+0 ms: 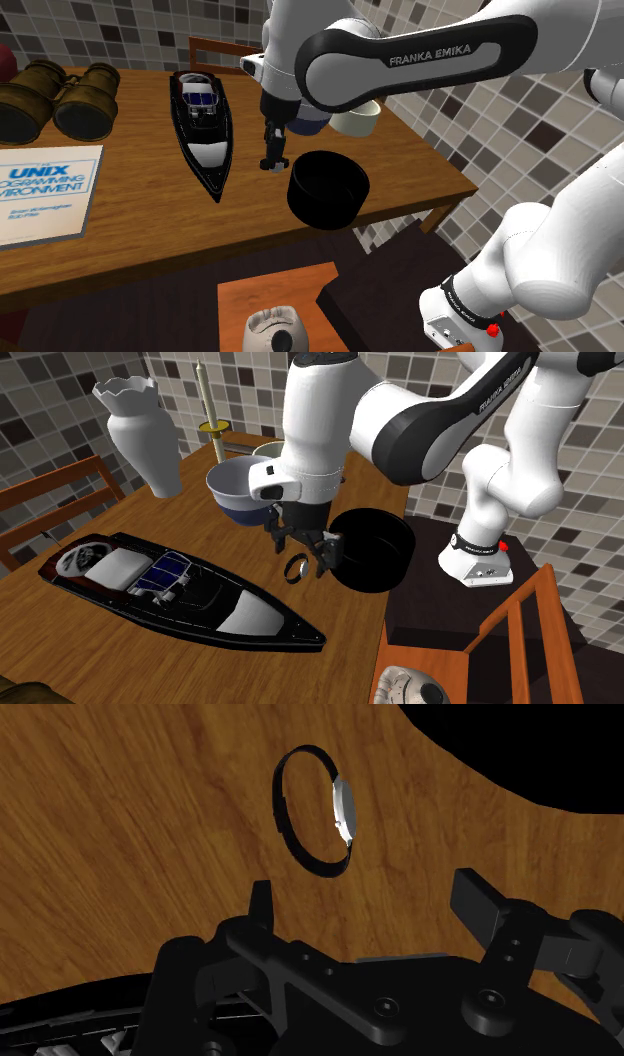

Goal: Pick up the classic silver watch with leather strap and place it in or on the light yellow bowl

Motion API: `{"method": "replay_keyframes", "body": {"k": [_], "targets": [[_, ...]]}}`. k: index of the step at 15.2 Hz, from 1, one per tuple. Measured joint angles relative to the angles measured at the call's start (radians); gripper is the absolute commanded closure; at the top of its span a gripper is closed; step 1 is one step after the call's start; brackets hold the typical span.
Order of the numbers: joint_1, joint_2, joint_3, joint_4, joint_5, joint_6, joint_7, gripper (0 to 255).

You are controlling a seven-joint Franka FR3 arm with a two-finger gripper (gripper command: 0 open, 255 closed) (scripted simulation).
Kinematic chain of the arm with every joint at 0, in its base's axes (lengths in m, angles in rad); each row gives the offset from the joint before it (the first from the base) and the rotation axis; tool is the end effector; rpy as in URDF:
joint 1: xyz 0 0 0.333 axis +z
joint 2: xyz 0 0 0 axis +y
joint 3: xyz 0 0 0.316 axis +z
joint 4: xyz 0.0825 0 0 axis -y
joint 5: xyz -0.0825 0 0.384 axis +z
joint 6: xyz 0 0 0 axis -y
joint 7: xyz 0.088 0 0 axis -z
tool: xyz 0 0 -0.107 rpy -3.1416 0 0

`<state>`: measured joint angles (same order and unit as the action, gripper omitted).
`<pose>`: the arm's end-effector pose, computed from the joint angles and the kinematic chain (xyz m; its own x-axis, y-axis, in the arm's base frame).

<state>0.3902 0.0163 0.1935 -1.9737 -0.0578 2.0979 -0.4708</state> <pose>0.4782 0.3120 0.4700 0.4665 0.8815 0.0731 0.8769 -0.4717 0.0929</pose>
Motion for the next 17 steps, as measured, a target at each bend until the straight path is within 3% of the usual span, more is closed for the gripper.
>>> {"method": "replay_keyframes", "body": {"k": [6,12,13,17], "targets": [[0.000,0.031,-0.001,-0.039,-0.008,0.070,0.002,0],[0.000,0.037,-0.001,-0.042,-0.010,0.079,0.003,0],[0.000,0.037,-0.001,-0.042,-0.010,0.079,0.003,255],[0.000,0.037,-0.001,-0.042,-0.010,0.079,0.003,255]]}}
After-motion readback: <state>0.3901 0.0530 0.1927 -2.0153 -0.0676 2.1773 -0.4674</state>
